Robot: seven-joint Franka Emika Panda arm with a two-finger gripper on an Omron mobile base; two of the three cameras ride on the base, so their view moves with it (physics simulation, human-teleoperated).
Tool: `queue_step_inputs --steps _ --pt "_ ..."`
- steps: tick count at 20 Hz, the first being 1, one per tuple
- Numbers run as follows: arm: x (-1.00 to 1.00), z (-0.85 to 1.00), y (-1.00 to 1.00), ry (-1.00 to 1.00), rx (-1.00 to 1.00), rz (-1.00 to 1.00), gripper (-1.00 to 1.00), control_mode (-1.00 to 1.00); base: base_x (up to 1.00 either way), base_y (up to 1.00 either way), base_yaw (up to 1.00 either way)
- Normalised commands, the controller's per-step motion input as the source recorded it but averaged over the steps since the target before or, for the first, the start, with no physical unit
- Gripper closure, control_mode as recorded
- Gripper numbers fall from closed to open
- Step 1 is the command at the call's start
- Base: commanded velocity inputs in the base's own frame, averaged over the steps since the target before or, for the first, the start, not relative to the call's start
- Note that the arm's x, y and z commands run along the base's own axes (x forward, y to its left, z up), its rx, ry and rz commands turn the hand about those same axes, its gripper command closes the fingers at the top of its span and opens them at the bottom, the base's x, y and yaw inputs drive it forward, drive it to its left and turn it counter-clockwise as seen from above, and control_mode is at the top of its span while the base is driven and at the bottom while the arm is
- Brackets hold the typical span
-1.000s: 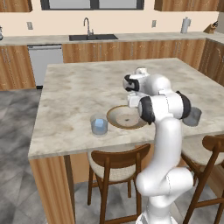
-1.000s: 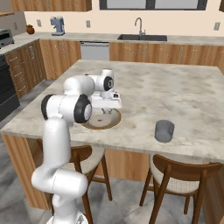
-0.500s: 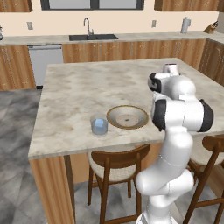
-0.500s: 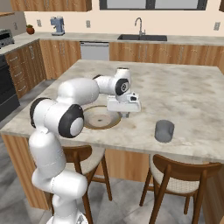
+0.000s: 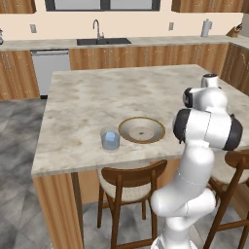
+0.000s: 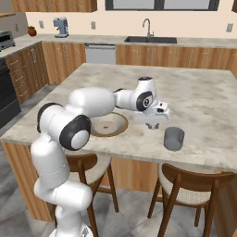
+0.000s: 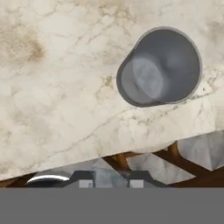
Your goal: There are four ice cubes in the ice bowl. Place two ice cubes in each glass of water.
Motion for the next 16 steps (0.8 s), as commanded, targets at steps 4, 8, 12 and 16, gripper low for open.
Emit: queue_step_inputs --steps 4,8,12,16 --pt "0.78 0.00 -0.65 0.00 0.00 -0.12 1.00 -1.00 0.00 0.00 0.00" --pt "0.69 0.00 -0.70 0.00 0.00 -0.11 1.00 -1.00 0.00 0.00 0.00" --pt "0.19 -0.02 -0.38 0.00 0.05 -0.08 1.00 -1.00 0.00 0.00 0.00" --pt "0.00 -0.25 -0.30 0.00 0.07 -0.06 1.00 -1.00 0.00 0.00 0.00"
